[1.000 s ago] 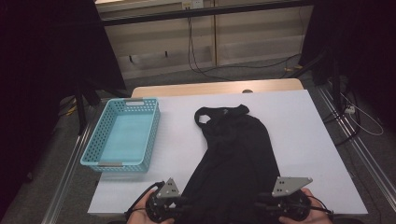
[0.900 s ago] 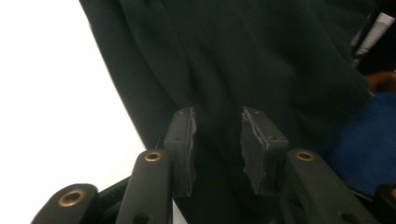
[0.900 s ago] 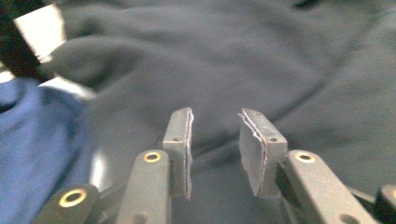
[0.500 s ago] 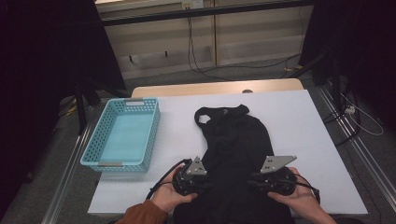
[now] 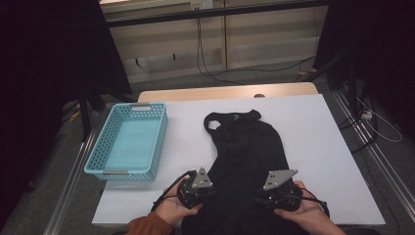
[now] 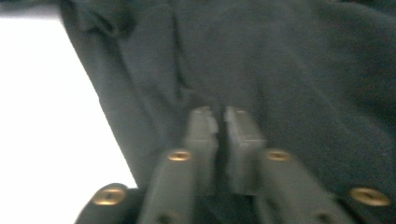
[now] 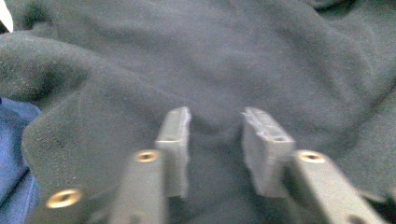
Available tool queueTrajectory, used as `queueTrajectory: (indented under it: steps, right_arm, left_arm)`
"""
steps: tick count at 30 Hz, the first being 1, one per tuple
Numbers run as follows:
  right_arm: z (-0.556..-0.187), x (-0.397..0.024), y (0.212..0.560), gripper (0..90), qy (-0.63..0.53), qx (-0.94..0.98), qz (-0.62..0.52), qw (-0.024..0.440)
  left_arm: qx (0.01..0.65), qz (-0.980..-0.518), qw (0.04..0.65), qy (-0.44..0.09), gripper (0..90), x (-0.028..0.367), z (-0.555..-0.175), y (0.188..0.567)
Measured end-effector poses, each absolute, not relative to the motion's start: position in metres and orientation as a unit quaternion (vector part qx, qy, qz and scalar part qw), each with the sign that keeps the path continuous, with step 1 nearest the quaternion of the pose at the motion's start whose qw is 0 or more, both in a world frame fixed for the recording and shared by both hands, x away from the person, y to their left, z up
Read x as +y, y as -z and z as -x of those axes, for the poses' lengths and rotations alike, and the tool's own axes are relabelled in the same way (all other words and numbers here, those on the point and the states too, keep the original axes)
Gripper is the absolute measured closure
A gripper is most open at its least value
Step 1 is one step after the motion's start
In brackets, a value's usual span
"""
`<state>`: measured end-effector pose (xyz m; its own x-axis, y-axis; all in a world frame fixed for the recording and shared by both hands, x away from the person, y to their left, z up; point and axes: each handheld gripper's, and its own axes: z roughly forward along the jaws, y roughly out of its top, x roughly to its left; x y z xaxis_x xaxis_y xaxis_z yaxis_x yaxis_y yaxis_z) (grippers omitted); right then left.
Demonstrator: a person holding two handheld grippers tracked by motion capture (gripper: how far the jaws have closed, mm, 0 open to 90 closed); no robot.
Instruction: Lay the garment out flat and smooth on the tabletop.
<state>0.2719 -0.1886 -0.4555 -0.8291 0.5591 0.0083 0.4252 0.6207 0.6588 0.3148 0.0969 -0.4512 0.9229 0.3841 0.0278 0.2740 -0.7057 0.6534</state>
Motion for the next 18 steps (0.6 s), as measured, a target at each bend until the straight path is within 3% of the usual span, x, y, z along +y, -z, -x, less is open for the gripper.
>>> queueTrajectory:
  steps: [1, 3, 18]
  right_arm:
    - [-0.273, -0.190, 0.456, 84.3, -0.339, 0.893, -0.279, 0.097]
    - [-0.274, -0.193, 0.456, 89.8, -0.342, 0.891, -0.283, 0.091]
    - [-0.249, -0.202, 0.452, 90.0, -0.333, 0.903, -0.259, 0.078]
  left_arm:
    - [0.183, -0.919, 0.340, -0.078, 86.4, 0.098, -0.316, 0.451]
    - [0.187, -0.919, 0.340, -0.072, 87.1, 0.099, -0.316, 0.450]
    - [0.202, -0.918, 0.339, -0.042, 87.8, 0.118, -0.301, 0.448]
